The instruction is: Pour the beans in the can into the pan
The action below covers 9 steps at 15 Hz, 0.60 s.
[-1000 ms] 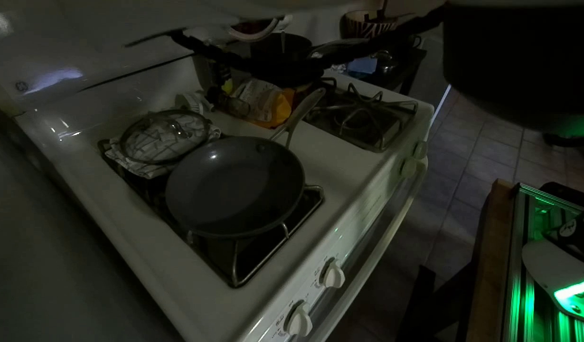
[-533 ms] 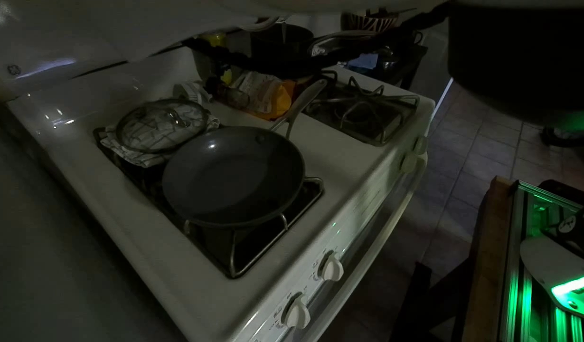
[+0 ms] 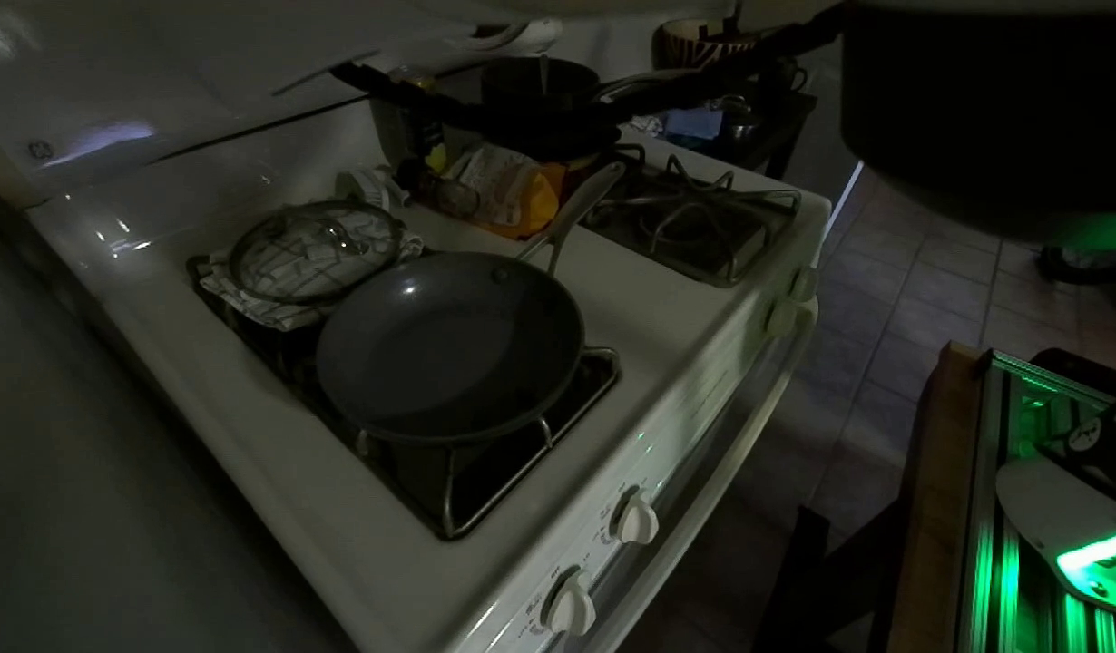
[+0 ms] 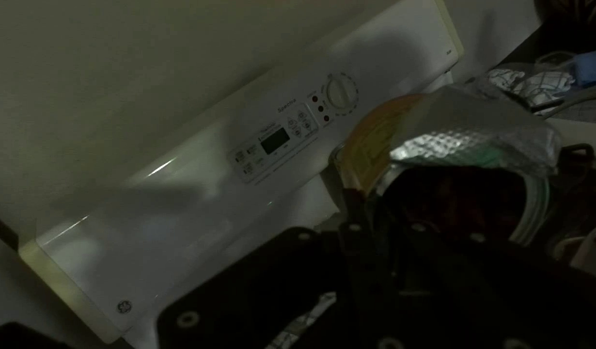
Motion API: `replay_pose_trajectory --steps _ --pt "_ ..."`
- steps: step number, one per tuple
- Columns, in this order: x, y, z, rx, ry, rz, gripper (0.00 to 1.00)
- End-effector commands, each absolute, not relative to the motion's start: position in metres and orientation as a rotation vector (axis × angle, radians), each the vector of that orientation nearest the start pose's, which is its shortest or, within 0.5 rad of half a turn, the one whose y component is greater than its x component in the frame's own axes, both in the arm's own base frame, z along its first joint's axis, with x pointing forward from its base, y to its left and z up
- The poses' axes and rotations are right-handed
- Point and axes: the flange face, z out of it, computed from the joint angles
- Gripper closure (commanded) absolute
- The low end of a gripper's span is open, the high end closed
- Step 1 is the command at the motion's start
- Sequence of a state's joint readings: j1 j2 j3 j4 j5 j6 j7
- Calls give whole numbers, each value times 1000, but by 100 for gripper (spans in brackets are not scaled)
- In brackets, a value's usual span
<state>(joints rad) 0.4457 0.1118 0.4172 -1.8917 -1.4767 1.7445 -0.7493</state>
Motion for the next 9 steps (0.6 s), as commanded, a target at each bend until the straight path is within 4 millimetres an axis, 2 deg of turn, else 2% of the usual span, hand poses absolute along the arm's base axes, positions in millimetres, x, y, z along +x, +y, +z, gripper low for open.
replay_pose_trajectory --steps 1,6,9 --pt "460 388 496 829 1562 -139 97" --pt "455 415 459 749 1571 -161 97" --pt "454 419 463 697 1471 -194 97"
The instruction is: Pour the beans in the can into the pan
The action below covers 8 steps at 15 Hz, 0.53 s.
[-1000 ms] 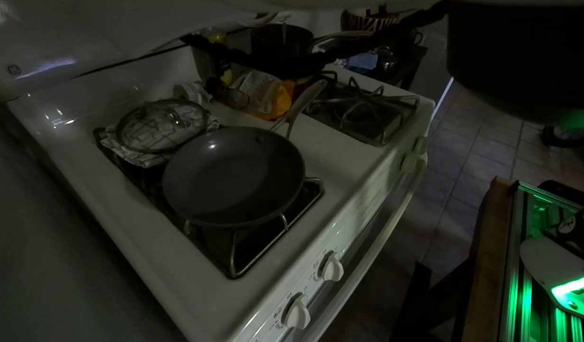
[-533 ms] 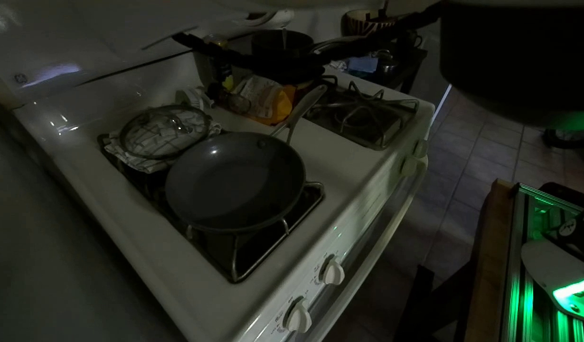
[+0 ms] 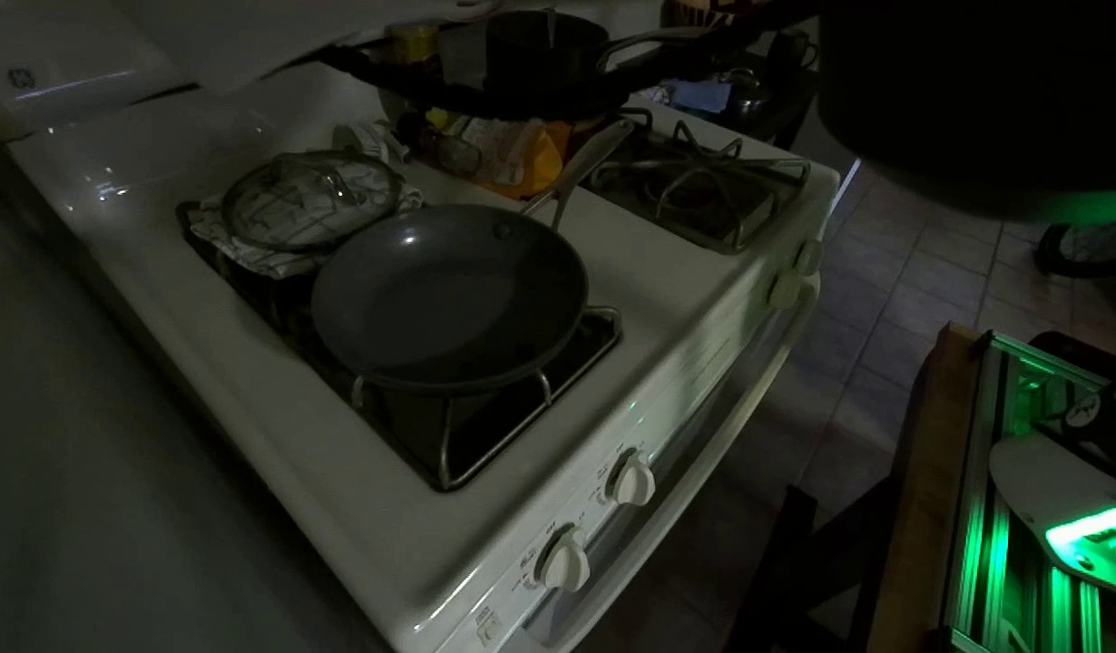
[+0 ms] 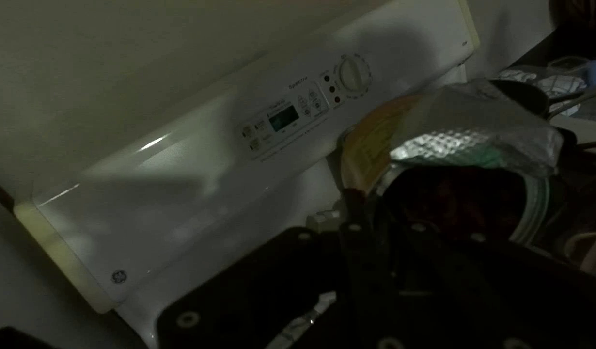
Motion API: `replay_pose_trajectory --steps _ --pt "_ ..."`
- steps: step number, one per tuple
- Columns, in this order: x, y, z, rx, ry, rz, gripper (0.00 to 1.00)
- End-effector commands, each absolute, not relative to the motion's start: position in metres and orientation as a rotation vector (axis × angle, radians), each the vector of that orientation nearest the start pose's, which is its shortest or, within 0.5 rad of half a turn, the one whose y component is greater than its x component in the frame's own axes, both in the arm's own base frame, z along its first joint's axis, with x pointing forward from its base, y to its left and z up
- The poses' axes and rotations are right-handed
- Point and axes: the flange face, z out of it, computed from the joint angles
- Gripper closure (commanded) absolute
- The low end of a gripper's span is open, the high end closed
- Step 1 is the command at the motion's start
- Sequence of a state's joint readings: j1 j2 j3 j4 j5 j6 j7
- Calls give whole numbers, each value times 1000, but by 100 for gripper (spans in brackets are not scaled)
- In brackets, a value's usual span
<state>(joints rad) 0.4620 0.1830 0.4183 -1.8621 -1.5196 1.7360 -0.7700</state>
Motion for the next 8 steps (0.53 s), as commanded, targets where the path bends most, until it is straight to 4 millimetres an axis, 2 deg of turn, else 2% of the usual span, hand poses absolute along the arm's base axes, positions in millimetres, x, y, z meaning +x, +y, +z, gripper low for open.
replay_pose_trajectory --steps 1,6,8 --pt "454 419 465 679 1435 -203 97" --pt "453 418 450 632 1346 -295 97" --pt "443 426 442 599 1316 -312 97"
